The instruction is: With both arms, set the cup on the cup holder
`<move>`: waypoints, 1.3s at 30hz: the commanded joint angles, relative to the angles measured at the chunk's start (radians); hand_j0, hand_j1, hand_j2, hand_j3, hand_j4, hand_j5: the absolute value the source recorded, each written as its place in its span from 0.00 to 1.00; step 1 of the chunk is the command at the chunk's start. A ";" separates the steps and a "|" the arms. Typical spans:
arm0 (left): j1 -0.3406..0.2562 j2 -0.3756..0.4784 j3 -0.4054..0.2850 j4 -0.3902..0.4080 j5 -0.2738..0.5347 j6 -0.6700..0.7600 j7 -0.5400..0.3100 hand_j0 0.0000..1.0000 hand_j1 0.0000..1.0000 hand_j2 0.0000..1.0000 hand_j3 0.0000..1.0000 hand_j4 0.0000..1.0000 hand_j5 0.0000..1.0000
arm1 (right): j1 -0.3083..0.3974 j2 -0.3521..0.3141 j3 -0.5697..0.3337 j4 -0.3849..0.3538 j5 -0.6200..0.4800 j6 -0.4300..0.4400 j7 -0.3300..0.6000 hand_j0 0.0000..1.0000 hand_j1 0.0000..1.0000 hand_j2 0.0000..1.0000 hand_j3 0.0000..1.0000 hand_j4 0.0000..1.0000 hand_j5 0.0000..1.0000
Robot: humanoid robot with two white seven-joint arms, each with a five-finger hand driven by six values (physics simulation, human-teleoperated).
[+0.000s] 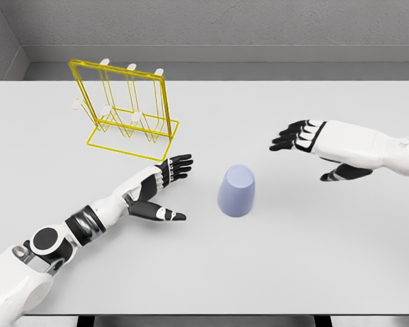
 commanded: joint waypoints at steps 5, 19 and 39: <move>-0.023 -0.002 -0.004 -0.003 0.004 0.002 0.000 1.00 1.00 1.00 1.00 1.00 1.00 | 0.049 0.103 -0.234 0.057 -0.025 0.005 0.006 1.00 1.00 1.00 1.00 1.00 1.00; -0.112 -0.088 -0.079 0.068 -0.003 0.010 0.003 1.00 1.00 1.00 1.00 1.00 1.00 | 0.100 0.129 -0.274 0.161 -0.015 0.005 0.010 1.00 1.00 1.00 1.00 1.00 1.00; -0.167 -0.160 -0.132 0.143 -0.011 0.010 0.005 1.00 1.00 1.00 1.00 1.00 1.00 | 0.101 0.144 -0.274 0.161 -0.017 0.005 0.010 1.00 1.00 1.00 1.00 1.00 1.00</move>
